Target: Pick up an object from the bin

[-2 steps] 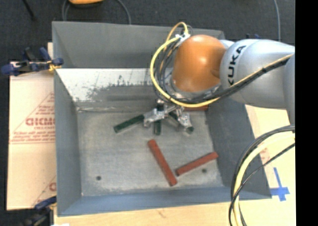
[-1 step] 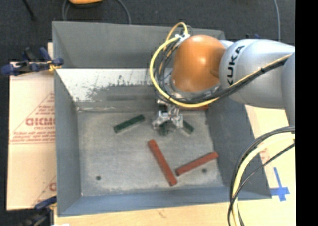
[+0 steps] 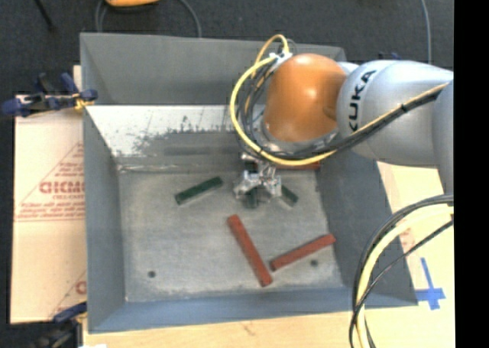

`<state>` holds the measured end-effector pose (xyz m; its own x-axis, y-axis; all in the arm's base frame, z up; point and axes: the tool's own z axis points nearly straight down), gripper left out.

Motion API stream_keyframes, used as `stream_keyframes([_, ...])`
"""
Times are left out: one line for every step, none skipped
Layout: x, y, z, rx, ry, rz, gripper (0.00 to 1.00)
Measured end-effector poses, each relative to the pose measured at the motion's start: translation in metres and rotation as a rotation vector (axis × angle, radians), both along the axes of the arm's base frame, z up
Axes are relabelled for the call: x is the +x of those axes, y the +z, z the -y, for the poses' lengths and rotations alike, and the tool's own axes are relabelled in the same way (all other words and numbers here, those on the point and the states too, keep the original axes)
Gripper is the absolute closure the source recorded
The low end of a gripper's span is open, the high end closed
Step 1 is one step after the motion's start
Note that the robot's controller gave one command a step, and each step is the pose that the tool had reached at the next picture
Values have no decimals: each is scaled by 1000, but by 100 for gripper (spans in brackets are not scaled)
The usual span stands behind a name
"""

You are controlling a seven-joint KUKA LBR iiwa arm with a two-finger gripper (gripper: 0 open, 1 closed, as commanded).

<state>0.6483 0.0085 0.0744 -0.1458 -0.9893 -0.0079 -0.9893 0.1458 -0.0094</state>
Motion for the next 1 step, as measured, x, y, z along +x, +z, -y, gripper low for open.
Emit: stream_keyframes([-24, 153, 26, -5, 26, -3, 100])
